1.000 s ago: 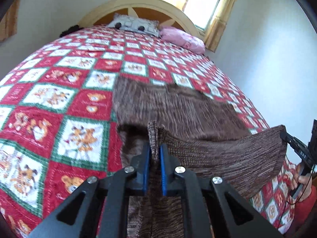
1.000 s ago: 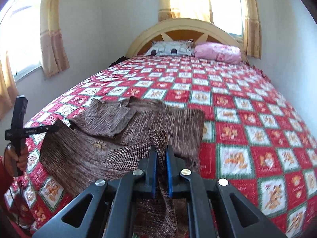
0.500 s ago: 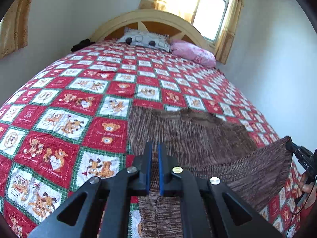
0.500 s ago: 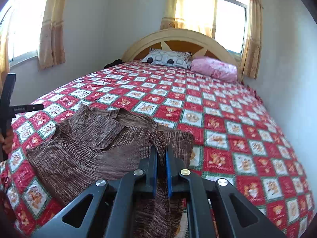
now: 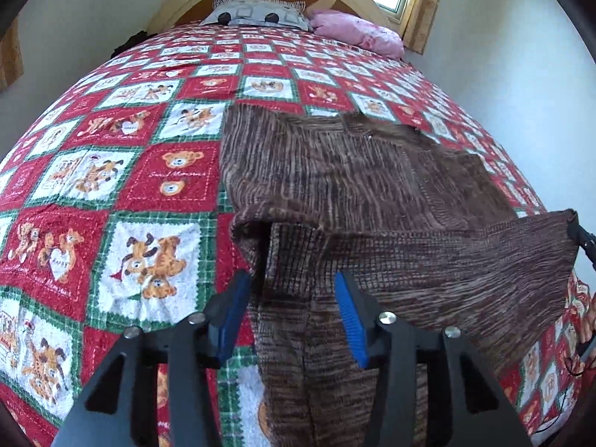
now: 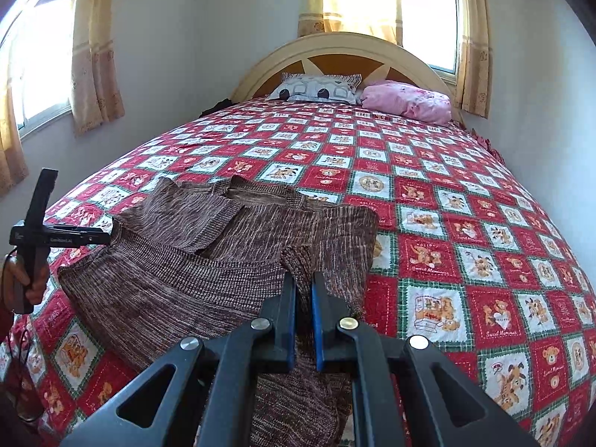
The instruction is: Fold small clothes
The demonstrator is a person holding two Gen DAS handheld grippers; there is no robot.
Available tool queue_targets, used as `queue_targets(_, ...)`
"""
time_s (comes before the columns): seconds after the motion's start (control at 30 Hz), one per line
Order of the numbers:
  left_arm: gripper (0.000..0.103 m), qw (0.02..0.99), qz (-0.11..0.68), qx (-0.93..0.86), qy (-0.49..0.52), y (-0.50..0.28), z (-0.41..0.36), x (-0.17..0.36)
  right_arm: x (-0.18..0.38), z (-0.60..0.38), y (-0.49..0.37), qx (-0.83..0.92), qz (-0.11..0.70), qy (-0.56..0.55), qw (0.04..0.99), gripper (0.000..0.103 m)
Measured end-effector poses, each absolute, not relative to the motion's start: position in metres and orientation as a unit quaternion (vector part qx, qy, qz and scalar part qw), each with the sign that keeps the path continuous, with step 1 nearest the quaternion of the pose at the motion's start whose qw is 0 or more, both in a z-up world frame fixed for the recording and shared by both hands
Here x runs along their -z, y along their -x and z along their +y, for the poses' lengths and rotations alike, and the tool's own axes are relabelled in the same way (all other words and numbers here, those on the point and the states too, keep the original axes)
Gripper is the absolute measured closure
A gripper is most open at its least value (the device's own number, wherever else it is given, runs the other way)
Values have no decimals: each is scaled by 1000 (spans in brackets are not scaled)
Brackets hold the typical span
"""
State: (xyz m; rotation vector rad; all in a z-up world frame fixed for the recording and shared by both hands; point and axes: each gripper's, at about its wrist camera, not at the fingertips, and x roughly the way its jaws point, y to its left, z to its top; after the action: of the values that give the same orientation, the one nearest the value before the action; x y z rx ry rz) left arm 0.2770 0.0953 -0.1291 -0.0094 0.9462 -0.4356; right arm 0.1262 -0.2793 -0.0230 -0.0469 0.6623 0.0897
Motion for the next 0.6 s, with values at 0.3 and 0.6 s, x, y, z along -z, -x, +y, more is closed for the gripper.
queue_targets(0.3, 53, 871, 434, 229, -11, -284, 89, 137, 29, -279, -126, -40, 334, 20, 942, 96)
queue_targets(0.6, 54, 879, 413, 237, -5, -274, 92, 121, 35, -280, -129, -42, 343, 17, 938, 96)
